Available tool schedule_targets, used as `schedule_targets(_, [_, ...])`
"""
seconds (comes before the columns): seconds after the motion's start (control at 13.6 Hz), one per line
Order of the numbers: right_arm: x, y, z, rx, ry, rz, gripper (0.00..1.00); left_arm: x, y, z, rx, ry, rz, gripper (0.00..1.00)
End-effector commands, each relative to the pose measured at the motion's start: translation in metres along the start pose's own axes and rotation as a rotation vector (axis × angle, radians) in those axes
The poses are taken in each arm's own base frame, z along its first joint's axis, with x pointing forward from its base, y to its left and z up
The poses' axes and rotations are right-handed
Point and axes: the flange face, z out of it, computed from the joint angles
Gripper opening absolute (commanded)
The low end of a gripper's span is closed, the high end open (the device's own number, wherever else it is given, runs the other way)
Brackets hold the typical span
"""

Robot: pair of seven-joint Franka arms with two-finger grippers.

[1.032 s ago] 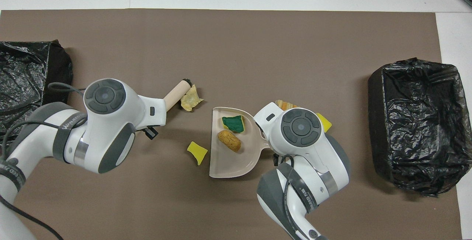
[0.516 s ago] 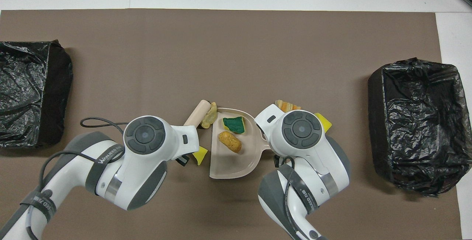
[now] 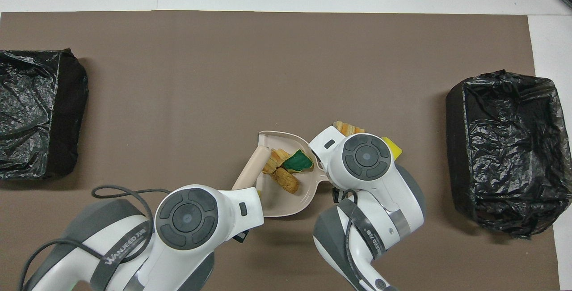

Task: Sweep and dump trash in bin
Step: 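Sweep the far crust and yellow sponge into the dustpan with the brush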

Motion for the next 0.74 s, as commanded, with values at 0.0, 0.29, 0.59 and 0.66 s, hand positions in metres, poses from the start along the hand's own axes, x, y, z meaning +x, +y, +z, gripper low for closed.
schedule_targets(0.0, [-0.007,-0.003,-0.001,-0.019,0.008,-0.009,0.00,-0.013,-0.008,-0.007,-0.012,-0.022,-0.224,0.00])
schedule_targets(0.29, [-0.005,-0.005,-0.002,-0.026,0.007,-0.038,0.00,-0.016,-0.042,0.023,-0.007,-0.070,-0.576,0.00])
schedule_targets(0.59, [-0.007,-0.003,-0.001,-0.035,-0.014,-0.144,0.00,-0.031,-0.029,0.062,0.031,-0.114,-0.765,0.00])
schedule_targets(0.66, [-0.009,-0.002,-0.001,-0.036,-0.013,-0.167,0.00,-0.031,-0.018,0.071,0.024,-0.095,-0.760,0.00])
